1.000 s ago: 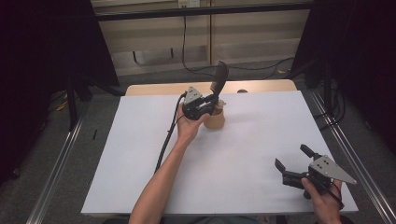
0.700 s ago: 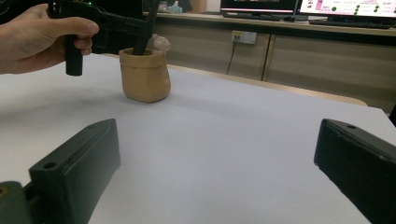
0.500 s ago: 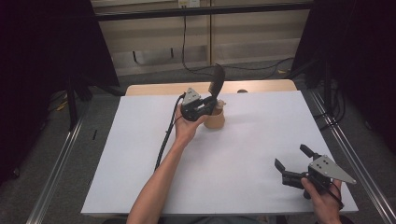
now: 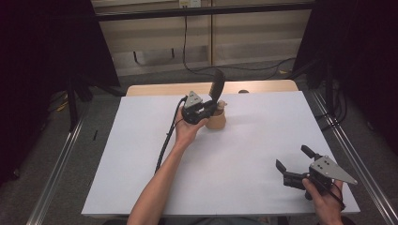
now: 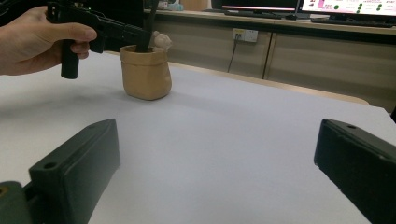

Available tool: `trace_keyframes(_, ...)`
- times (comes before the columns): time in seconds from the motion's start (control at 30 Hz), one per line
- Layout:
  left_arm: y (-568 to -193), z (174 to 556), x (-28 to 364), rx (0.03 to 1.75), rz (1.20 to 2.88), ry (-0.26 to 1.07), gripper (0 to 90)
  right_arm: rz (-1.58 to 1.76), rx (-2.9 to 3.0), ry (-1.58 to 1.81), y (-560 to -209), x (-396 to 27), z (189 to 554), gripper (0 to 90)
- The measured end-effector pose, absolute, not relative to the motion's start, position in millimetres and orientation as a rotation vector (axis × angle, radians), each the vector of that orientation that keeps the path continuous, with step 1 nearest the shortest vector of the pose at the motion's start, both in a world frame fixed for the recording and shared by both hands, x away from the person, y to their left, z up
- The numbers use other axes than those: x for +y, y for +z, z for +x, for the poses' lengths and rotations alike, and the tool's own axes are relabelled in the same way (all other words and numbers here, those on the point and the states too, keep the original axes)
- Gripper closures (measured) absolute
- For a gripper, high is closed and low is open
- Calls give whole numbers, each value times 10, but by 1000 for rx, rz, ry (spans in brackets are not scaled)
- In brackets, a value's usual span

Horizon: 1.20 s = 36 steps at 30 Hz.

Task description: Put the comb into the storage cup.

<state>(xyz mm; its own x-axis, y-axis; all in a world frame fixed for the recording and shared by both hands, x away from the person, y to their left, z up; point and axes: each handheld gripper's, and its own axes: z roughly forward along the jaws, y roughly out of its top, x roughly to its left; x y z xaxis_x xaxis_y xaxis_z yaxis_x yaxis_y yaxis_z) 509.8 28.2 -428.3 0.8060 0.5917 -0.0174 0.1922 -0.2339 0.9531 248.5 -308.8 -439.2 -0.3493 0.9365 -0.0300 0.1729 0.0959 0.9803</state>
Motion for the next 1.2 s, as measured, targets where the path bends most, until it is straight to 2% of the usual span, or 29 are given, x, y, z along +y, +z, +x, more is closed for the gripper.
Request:
trace_keyframes(0.33, -4264, 5088, 292, 606, 1821, 418, 713, 1109, 1642, 1320, -4394, -3089, 2488, 0)
trace_keyframes(0.57, -4287, 5106, 316, 625, 1817, 407, 648, 1108, 1642, 1321, -4395, -3086, 2489, 0)
trace_keyframes(0.73, -4294, 5099, 302, 650, 1809, 408, 555, 1110, 1643, 1319, -4393, -3088, 2487, 0)
trace_keyframes(0.93, -4276, 5087, 323, 696, 1786, 419, 355, 1110, 1643, 1320, -4392, -3090, 2485, 0)
trace_keyframes(1.0, -4261, 5090, 354, 714, 1753, 400, 324, 1110, 1643, 1318, -4392, -3089, 2484, 0)
trace_keyframes(1.13, -4230, 5094, 395, 736, 1742, 392, 190, 1108, 1644, 1320, -4392, -3087, 2486, 0)
trace_keyframes(1.2, -4222, 5093, 401, 731, 1749, 394, 160, 1109, 1644, 1320, -4392, -3088, 2485, 0)
